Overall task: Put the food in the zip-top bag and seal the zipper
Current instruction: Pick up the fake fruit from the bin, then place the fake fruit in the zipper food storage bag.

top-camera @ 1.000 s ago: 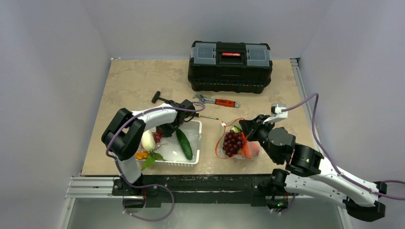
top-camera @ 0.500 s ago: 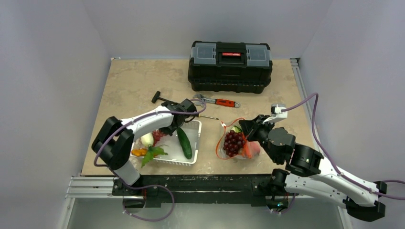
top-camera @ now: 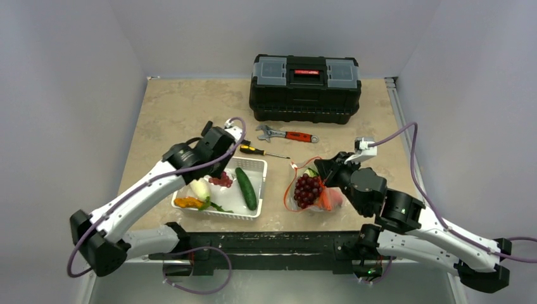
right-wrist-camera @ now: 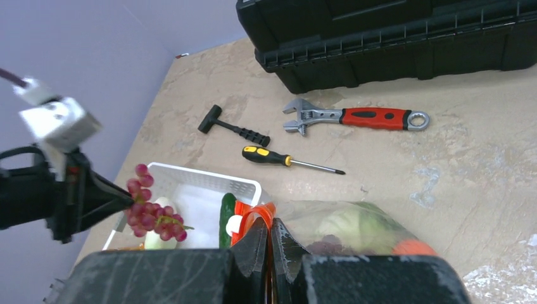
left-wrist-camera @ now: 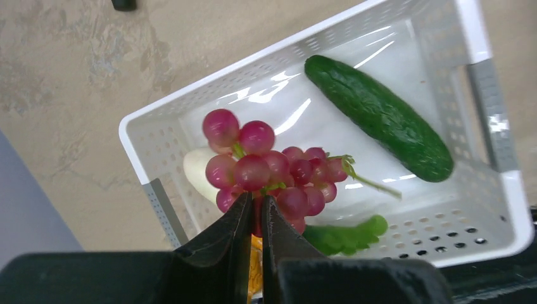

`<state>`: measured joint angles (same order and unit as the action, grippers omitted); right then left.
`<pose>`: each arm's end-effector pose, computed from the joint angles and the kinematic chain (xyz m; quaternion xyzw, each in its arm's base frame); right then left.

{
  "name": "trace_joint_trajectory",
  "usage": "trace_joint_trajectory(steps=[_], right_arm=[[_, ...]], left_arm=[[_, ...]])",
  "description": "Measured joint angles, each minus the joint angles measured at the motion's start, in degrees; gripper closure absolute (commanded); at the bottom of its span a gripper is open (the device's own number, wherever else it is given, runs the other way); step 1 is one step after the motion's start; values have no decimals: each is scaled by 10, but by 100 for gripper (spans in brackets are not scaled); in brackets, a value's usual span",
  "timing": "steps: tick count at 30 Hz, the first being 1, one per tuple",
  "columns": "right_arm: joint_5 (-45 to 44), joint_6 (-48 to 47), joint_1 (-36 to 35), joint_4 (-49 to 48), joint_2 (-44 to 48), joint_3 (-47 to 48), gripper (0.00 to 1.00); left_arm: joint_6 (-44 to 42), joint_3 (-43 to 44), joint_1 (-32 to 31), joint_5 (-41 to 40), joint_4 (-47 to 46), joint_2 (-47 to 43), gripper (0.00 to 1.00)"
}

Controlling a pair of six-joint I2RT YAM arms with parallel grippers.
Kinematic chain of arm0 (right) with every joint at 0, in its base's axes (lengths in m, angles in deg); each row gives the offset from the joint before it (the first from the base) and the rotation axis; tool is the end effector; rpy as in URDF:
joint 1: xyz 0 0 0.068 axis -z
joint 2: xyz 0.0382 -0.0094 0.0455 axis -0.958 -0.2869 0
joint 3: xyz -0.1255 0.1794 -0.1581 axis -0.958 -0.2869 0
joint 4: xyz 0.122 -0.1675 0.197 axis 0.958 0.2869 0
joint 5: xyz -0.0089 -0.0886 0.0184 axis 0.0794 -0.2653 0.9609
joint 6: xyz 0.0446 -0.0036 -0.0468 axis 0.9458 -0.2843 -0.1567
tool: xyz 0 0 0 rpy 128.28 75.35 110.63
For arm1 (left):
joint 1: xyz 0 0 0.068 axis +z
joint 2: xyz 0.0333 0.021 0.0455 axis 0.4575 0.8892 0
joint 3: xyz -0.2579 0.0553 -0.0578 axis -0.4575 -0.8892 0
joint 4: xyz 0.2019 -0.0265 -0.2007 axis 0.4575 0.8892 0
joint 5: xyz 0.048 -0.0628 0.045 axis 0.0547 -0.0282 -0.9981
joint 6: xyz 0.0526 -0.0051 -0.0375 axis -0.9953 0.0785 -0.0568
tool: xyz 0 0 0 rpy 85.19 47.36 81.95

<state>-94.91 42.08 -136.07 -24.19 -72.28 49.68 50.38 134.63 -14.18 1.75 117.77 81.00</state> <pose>0.1071 0.1380 0.3418 0.0576 0.7703 0.2856 0.5672 0.2054 -0.1570 0.2856 0.2415 0.9212 0.0593 0.2993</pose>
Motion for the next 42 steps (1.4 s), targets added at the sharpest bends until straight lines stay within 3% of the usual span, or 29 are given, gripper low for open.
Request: trace_joint_trajectory(steps=[8,13,20,28,42], right_arm=[[6,2,0,-16,-21,0,100],[14,2,0,-19,-22,0,100],[16,4,0,-21,-25,0,100],[19,7,0,-22,-24,0,100],[27,21,0,-20,-4,0,100]], left_arm=[[23,59,0,136,-15,-126,100],[65,65,0,255,-80,-194,100],[153,64,-14,395,-224,-206,100],[201,53,-111,404,-356,-141,100],[218,15,-202,339,-456,-24,100]])
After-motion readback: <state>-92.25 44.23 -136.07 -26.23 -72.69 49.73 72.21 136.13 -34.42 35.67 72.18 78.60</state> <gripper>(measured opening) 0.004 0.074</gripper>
